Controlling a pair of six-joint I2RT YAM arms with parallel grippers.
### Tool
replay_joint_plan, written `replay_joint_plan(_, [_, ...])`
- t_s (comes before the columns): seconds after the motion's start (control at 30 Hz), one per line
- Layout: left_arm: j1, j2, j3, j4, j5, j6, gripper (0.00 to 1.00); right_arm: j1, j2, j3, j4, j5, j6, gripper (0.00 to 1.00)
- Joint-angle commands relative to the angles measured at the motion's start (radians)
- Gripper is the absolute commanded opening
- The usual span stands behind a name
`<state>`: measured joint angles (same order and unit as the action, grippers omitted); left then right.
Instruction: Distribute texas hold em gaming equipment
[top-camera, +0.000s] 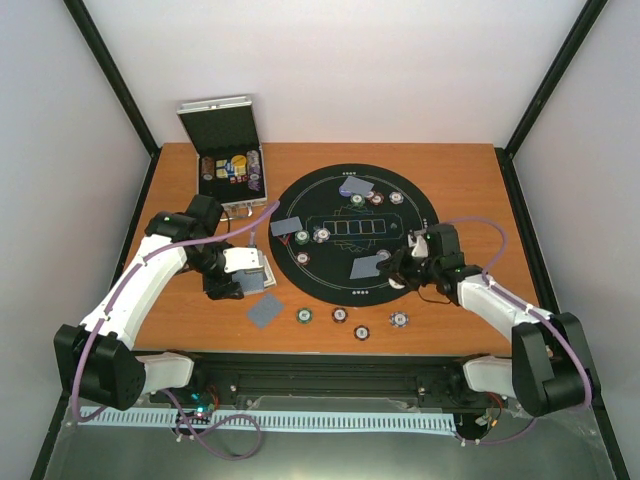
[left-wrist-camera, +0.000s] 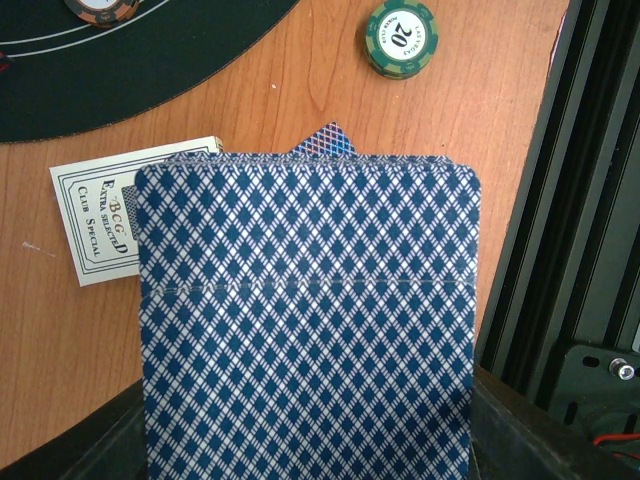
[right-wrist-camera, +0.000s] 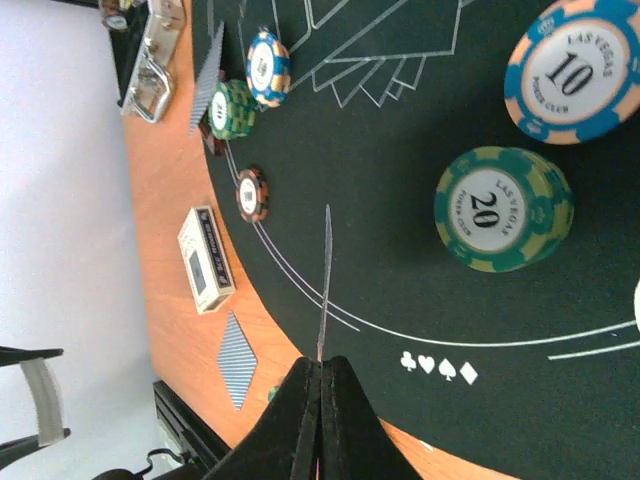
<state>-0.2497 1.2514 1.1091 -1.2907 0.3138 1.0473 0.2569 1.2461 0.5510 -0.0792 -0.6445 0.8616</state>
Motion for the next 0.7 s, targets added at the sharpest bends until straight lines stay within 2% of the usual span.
replay_joint_plan(0.0, [0.000, -0.014, 0.019, -0.020, 0.007, 0.019, 0.01, -0.008, 0.032, -0.026, -0.001, -0.021, -0.038, 0.03])
replay_joint_plan(0.47, [0.001, 0.001, 0.023, -0.018, 0.016, 0.010, 0.01, 0.065, 0.144, -0.068, 0.132, -0.007, 0.011, 0.03])
replay_joint_plan(0.67, [0.001, -0.001, 0.027, -0.021, 0.015, 0.009, 0.01, 0.089, 0.183, -0.055, 0.124, 0.033, 0.004, 0.03])
